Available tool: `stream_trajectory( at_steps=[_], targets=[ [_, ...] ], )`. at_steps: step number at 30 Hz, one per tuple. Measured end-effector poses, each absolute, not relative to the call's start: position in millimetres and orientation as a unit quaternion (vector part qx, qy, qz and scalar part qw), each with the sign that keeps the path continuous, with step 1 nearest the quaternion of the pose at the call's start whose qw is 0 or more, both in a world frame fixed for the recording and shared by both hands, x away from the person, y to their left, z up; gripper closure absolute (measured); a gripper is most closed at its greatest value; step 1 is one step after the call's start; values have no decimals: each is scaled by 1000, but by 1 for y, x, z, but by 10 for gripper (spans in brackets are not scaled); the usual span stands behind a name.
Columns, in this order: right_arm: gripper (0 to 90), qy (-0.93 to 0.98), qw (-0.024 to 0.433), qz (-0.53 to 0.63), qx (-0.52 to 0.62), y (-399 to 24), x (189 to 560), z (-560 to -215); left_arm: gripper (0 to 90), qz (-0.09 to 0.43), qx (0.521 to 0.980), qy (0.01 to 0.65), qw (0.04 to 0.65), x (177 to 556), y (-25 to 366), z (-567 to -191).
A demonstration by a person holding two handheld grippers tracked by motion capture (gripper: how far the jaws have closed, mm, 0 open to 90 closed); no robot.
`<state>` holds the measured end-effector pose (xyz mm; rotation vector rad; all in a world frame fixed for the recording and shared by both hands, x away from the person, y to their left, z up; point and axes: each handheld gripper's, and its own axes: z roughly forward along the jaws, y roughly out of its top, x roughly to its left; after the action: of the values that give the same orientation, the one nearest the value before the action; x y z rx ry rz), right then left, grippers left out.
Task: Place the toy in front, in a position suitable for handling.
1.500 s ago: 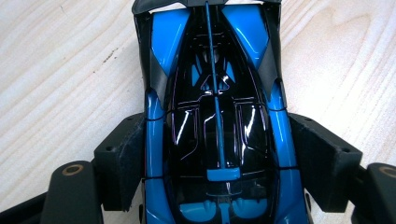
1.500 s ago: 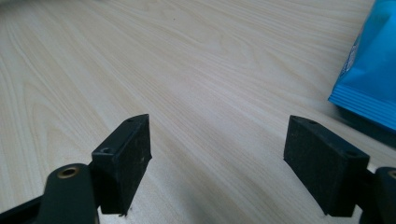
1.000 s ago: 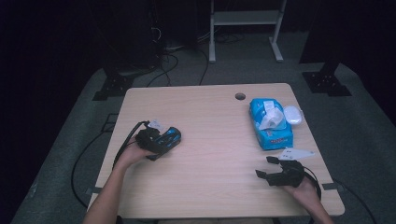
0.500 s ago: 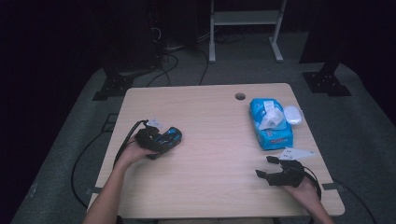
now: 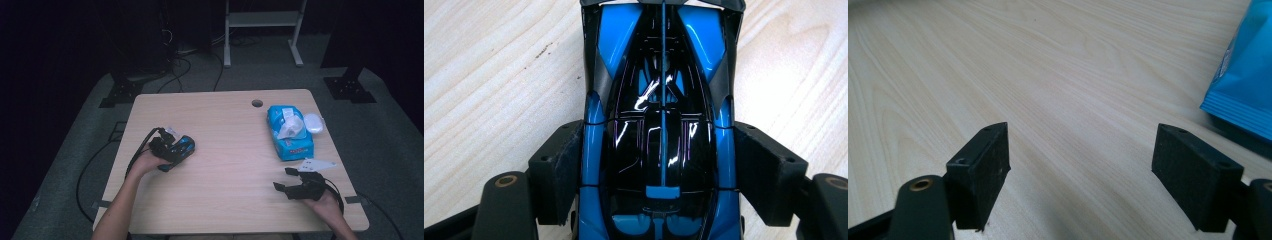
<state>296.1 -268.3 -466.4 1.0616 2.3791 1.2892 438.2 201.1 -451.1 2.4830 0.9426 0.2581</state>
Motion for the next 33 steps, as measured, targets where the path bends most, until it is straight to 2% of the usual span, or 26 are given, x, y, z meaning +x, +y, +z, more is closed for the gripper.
stream_trajectory(
  at_steps=[3, 11, 14, 17, 21, 33],
  targets=[
    [220, 813, 117, 440, 362, -268, 296, -466, 255, 100, 903, 353, 222, 438, 195, -452],
    [220, 814, 117, 440, 361, -267, 296, -467, 256, 130, 914, 324, 209, 435, 190, -451],
    [220, 814, 117, 440, 360, -267, 296, -467, 258, 137, 912, 321, 217, 433, 190, -452],
    [220, 814, 117, 440, 362, -268, 296, -467, 272, 116, 895, 339, 265, 434, 199, -451],
    [220, 813, 115, 440, 364, -268, 297, -467, 273, 124, 900, 332, 255, 433, 197, -453],
    [220, 813, 117, 441, 361, -267, 296, -467, 274, 116, 889, 336, 289, 432, 202, -447]
  ],
)
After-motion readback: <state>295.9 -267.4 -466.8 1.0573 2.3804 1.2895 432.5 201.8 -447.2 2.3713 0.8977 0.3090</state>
